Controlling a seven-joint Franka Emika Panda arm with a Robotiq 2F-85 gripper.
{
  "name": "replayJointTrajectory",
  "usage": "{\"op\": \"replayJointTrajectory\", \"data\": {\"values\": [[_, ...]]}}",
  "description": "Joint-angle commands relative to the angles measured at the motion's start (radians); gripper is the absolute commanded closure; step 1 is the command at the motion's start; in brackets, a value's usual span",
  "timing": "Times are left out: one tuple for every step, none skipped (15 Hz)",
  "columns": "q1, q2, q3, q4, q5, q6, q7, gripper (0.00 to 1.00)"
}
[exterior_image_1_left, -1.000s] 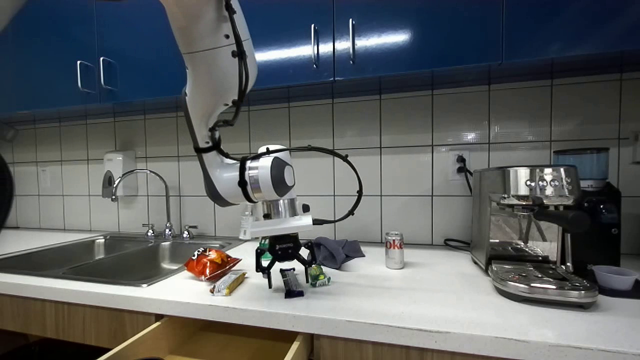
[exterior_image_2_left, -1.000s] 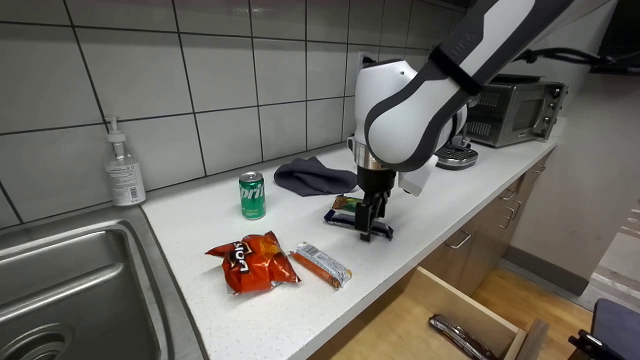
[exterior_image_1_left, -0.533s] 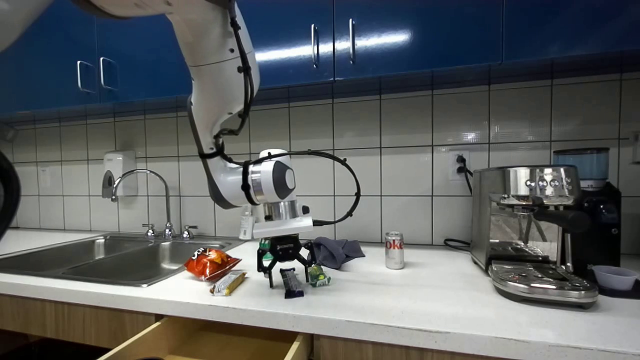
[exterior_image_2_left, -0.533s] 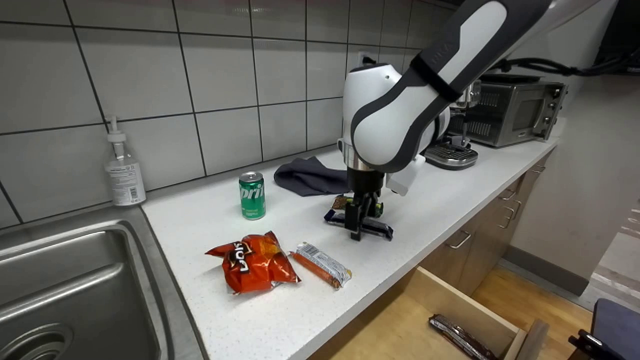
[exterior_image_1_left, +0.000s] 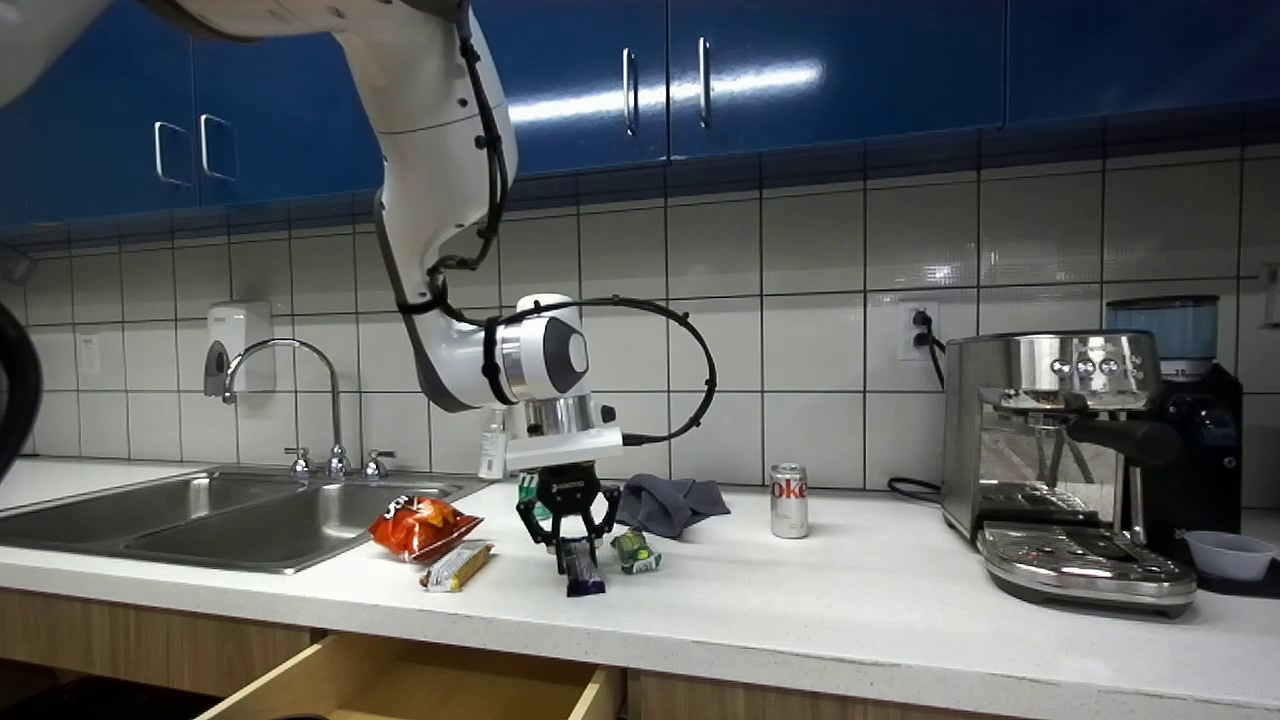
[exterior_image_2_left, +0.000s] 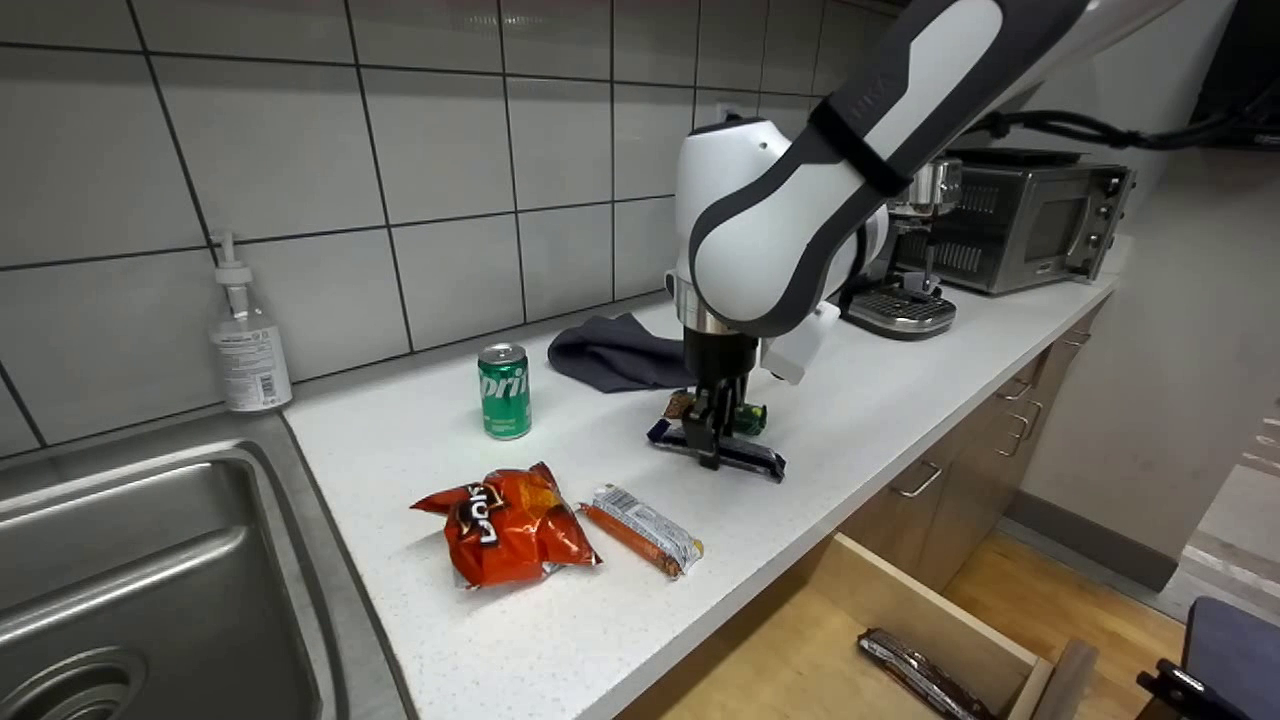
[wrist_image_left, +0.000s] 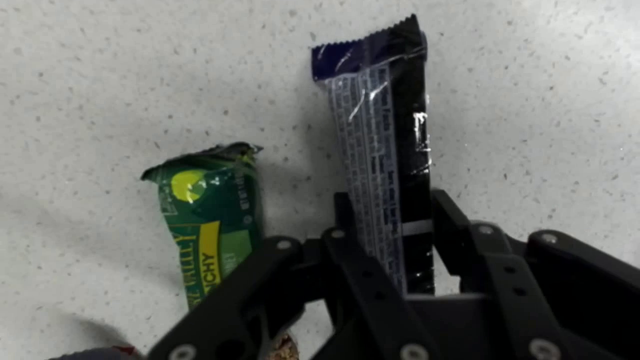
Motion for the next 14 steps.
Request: {"op": "replayJointTrajectory", "data": {"values": [[-0.007, -0.001, 0.007, 0.018, -0.02, -0.022, -0.011, 0.88], [-0.008, -0.01, 0.006, 0.009, -0.021, -0.013, -0.011, 0.94], [-0.012, -0.021, 0.011, -0.001, -0.014, -0.013, -0.016, 0.92], [-0.017, -0.032, 0.016, -0.01, -0.005, -0.012, -0.023, 0.92], [-0.027, -0.041, 0.025, -0.018, 0.009, -0.014, -0.037, 0.92], [-0.031, -0.05, 0.027, -0.027, 0.013, -0.01, -0.04, 0.92], [-0.037, -0.069, 0.032, -0.046, 0.021, -0.005, -0.047, 0.92], [-0.041, -0.079, 0.035, -0.055, 0.025, -0.004, -0.051, 0.92], [-0.046, -0.095, 0.037, -0.073, 0.028, -0.002, -0.054, 0.92], [-0.051, -0.11, 0.039, -0.088, 0.034, -0.006, -0.06, 0.92], [-0.053, -0.126, 0.037, -0.107, 0.036, -0.006, -0.061, 0.92], [-0.054, -0.144, 0.035, -0.131, 0.039, -0.005, -0.061, 0.92], [-0.057, -0.162, 0.034, -0.152, 0.042, -0.009, -0.062, 0.92], [-0.059, -0.183, 0.034, -0.179, 0.047, -0.009, -0.061, 0.92]]}}
